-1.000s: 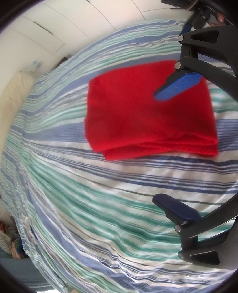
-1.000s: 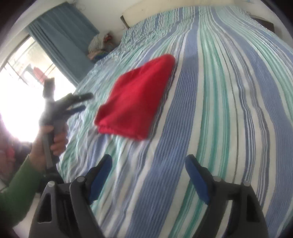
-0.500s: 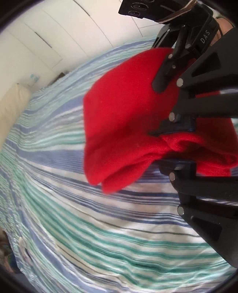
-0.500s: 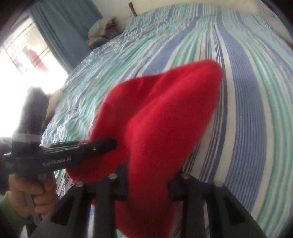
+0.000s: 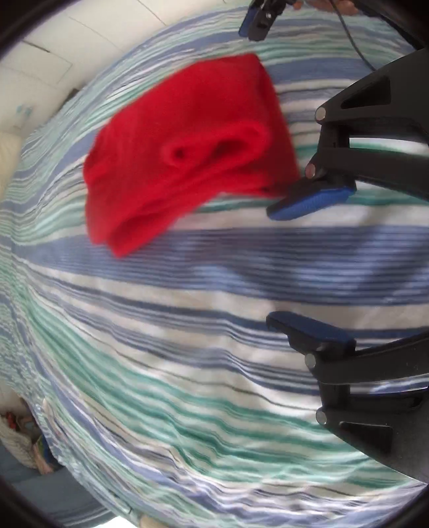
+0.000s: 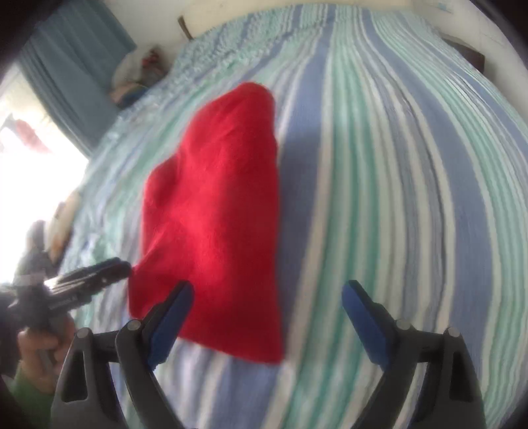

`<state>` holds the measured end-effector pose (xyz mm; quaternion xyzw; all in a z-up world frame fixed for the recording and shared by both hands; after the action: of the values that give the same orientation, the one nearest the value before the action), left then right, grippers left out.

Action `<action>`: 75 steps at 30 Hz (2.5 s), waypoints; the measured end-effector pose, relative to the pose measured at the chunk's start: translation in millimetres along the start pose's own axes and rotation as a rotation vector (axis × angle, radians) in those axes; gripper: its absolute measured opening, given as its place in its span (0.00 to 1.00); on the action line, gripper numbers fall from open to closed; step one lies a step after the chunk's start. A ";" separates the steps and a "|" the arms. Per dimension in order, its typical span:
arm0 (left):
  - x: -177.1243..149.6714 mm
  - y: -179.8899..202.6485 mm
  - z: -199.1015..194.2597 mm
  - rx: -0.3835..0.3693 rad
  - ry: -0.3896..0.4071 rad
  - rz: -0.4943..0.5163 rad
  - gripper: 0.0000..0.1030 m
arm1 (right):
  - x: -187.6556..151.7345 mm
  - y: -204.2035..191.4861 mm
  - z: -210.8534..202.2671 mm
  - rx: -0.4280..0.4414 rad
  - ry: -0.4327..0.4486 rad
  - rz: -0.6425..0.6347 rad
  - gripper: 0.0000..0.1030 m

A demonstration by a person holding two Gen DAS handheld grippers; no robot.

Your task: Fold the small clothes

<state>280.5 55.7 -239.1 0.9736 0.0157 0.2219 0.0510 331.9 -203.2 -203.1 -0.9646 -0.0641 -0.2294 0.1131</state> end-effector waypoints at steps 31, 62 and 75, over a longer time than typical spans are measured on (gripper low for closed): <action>-64.4 52.8 -193.0 0.147 0.290 0.071 1.00 | -112.2 -82.9 -197.0 -0.434 0.234 -0.190 0.99; -60.5 54.9 -231.2 0.136 0.292 0.041 1.00 | -95.9 -107.9 -228.3 -0.321 0.254 -0.150 0.99; -60.3 52.8 -228.4 0.134 0.268 0.023 1.00 | -93.7 -113.4 -225.8 -0.337 0.230 -0.163 0.99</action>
<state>127.5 21.1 -54.7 0.9365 0.0260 0.3491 -0.0194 132.2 -156.3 -28.3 -0.9289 -0.0893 -0.3539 -0.0622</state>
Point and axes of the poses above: each gripper's, at about its wrist camera, not at the fingertips, and z roughly the way its jaws point, y to its right, x to its top, the point moved 10 cm from there along z, roughly the way its jaws point, and after that the axes turned 8 degrees about -z, right-handed, at the moved point
